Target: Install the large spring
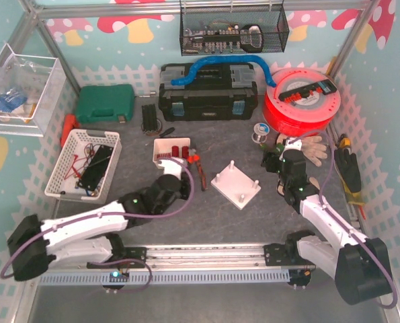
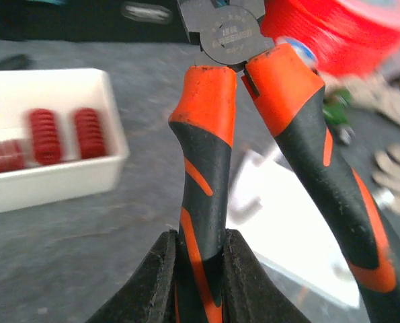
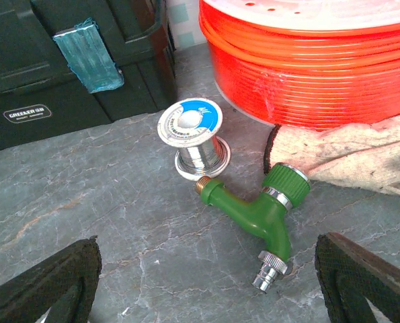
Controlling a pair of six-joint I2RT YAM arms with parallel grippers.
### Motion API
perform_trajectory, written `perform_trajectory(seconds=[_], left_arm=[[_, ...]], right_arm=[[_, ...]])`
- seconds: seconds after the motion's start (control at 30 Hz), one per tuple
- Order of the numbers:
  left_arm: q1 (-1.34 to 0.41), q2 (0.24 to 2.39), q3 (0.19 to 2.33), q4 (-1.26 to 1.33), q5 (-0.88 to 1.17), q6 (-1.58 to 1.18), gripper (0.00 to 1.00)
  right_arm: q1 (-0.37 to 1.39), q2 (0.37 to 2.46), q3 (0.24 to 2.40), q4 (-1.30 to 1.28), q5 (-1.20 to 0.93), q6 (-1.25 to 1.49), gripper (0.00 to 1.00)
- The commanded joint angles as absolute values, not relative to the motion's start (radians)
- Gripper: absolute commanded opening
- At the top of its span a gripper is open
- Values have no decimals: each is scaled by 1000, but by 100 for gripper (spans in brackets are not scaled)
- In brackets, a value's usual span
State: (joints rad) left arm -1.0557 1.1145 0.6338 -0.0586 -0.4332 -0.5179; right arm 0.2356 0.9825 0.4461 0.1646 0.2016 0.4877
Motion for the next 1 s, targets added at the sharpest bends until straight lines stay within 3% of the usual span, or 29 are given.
perform_trajectory(seconds=[0.0, 0.43, 0.97], left_arm=[[-967, 963, 587, -208, -580, -734, 0], [-664, 709, 406, -502, -534, -1107, 0], [-548, 957, 309, -342, -387, -1200, 0]], right_arm=[[236, 983, 439, 173, 201, 501, 87], [236, 994, 441, 171, 206, 502, 87], [236, 994, 442, 169, 204, 502, 87]])
